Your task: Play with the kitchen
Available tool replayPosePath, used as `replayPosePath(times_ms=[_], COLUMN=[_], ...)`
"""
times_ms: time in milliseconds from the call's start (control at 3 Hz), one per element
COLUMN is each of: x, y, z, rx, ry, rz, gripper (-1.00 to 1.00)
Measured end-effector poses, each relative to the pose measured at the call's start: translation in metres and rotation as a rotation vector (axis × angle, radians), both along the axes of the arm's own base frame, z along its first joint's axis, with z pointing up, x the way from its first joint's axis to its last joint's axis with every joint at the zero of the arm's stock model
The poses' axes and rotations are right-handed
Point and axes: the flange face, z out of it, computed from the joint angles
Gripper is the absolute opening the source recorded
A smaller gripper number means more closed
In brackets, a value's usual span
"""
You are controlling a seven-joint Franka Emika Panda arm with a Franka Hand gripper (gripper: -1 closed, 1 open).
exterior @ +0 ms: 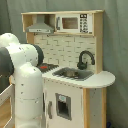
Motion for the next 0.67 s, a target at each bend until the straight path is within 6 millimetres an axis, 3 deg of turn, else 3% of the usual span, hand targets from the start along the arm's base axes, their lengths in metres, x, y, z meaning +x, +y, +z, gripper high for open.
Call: replayPosePath(times_ms=[667], x=[-0.05], y=[0.027], z=[-0.024], rx=[-0.022], ry=[0.151], rz=[0.09], gripper=[1.0])
